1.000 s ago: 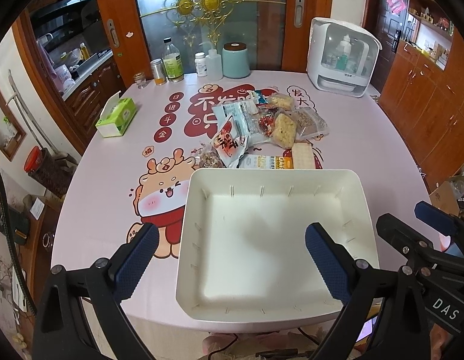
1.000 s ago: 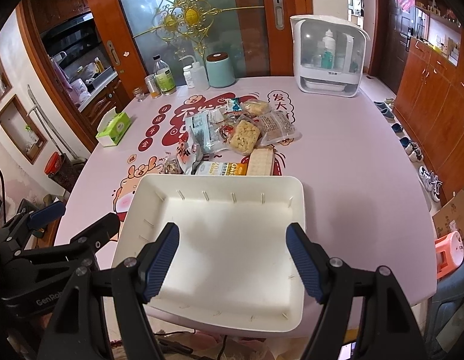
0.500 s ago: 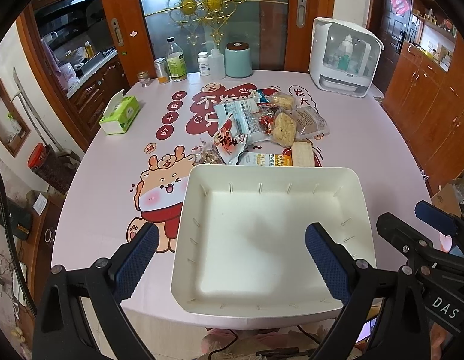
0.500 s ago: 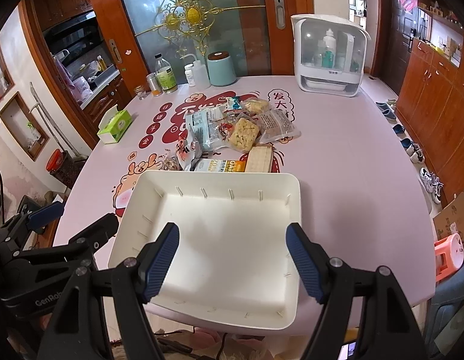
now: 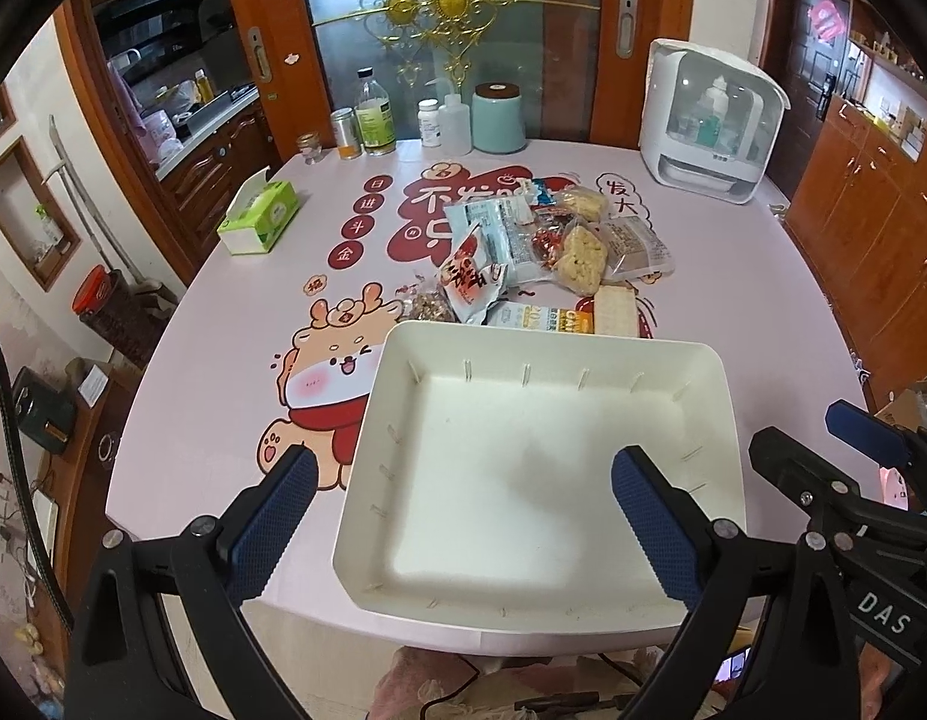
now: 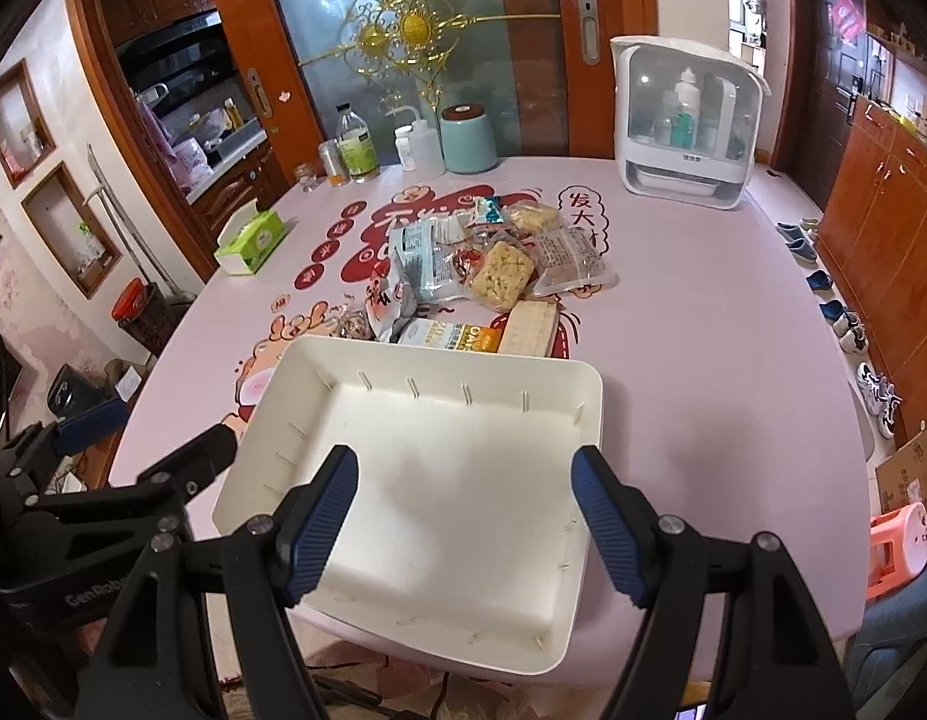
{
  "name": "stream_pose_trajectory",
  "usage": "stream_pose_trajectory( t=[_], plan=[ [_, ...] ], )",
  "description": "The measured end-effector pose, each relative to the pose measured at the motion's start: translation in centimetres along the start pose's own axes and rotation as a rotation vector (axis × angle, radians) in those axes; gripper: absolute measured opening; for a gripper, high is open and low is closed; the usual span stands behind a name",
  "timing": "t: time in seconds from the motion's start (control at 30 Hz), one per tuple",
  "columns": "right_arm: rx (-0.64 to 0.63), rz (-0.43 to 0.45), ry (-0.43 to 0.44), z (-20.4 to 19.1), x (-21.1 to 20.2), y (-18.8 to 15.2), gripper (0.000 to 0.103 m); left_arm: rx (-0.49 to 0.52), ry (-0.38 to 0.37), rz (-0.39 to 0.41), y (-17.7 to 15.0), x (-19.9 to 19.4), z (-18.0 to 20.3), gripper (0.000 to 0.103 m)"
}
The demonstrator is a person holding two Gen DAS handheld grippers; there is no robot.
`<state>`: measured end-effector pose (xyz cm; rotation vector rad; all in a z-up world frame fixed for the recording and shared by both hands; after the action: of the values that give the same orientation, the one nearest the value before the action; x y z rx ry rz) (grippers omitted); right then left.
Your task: Organize snacks
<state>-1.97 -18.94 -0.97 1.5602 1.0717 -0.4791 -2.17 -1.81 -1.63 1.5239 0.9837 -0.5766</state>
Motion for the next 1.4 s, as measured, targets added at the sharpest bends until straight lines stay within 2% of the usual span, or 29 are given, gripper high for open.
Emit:
stream_pose_trajectory(
  t=[0.17,0.33,0.63,0.9,1.03,1.23,1.4],
  plan=[
    [-0.002,-0.03,0.016,0.3,1.1,0.5,0.074,-0.002,-0.063,0.006,0.8,0.3,-0.5,0.098],
    [0.002,-0.013,0.008,0.2,1.8,1.3,0.074,0.052,-0.061,0.017,2.3,1.3,-0.5,0.098],
    [0.021,0.03,-0.096,0.3,3.0,4.7,0.074,0.061,-0.154,-0.026,6.8,5.2,-1.7,0.098],
    [0.047,0.025,-0.17,0.5,5.2,6.8,0.074,0.095,-0.187,-0.018,10.9,8.3,-1.7,0.098],
    [0.057,0.0,-0.2,1.1,7.3,7.6,0.074,0.108,-0.203,-0.039,13.2,11.2,-1.3,0.098],
    [0.098,-0.069,-0.228,3.6,11.3,9.2,0.074,0.144,-0.127,-0.056,16.3,16.9,0.1,0.098],
    [0.22,-0.138,-0.166,7.0,14.6,10.8,0.074,0.151,-0.149,-0.153,18.7,22.8,1.7,0.098]
  ],
)
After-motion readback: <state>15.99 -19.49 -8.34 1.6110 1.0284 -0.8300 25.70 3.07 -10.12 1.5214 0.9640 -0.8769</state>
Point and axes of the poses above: each gripper's, at about its wrist camera, not at the fingertips, and x roughly the way its jaws point, z to its right, y to its top, the point moved 1 cm from there along x, roughly the way its jaws point, and after that the axes turned 11 degrees about y, right-handed, at the moved point
